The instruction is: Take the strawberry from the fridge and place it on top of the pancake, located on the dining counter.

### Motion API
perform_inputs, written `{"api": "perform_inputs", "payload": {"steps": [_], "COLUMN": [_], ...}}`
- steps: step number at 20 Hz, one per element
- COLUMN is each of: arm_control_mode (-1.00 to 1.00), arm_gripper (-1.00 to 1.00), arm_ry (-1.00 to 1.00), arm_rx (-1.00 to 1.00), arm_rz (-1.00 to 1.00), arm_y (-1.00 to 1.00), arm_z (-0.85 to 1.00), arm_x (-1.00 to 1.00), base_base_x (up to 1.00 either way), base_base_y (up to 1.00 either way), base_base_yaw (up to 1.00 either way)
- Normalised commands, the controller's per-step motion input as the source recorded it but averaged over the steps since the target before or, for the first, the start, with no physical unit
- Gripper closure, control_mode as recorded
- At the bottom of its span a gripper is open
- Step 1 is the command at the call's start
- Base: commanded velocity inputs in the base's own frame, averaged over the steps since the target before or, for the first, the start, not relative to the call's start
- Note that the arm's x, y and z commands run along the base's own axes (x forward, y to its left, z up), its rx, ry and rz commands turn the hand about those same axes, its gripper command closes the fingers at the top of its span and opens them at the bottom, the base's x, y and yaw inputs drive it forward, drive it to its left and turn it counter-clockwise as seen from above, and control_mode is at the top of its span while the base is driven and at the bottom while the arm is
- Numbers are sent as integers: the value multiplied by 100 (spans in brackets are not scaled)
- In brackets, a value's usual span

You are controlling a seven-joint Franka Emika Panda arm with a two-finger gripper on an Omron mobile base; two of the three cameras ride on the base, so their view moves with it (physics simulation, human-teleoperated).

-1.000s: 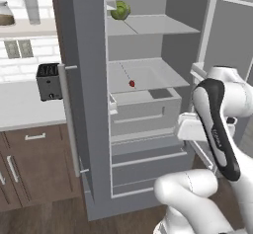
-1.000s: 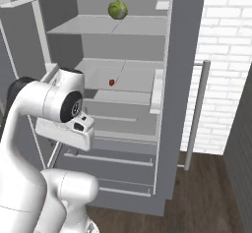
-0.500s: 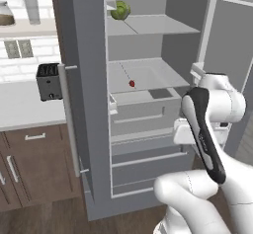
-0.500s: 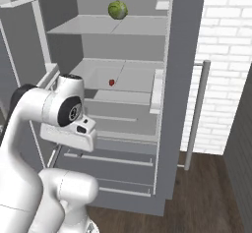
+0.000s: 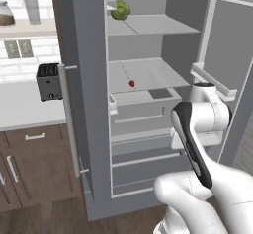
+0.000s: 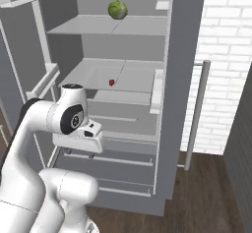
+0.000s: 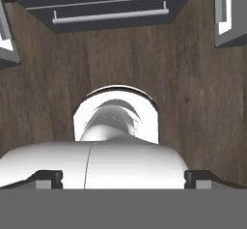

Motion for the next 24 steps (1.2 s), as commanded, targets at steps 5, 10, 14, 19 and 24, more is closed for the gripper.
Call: {"api": "perform_inputs", "payload": {"steps": [5, 10, 14, 19, 24], "arm_control_mode": [-100, -100, 100, 100, 100], "arm_gripper": [-100, -100, -100, -100, -100], "arm_ry": [-3, -5, -2, 0, 0], "arm_rx": [0, 0, 0, 0, 0], "arm_rz": [0, 0, 0, 0, 0], "arm_y": [0, 0, 0, 0, 0], "arm_z": [0, 0, 0, 0, 0], "arm_x": [13, 36, 25, 0, 0], "base_base_x": [0, 0, 25, 59, 60], "base_base_y": [0, 0, 0, 0, -2], "base_base_yaw": [0, 0, 0, 0, 0]}}
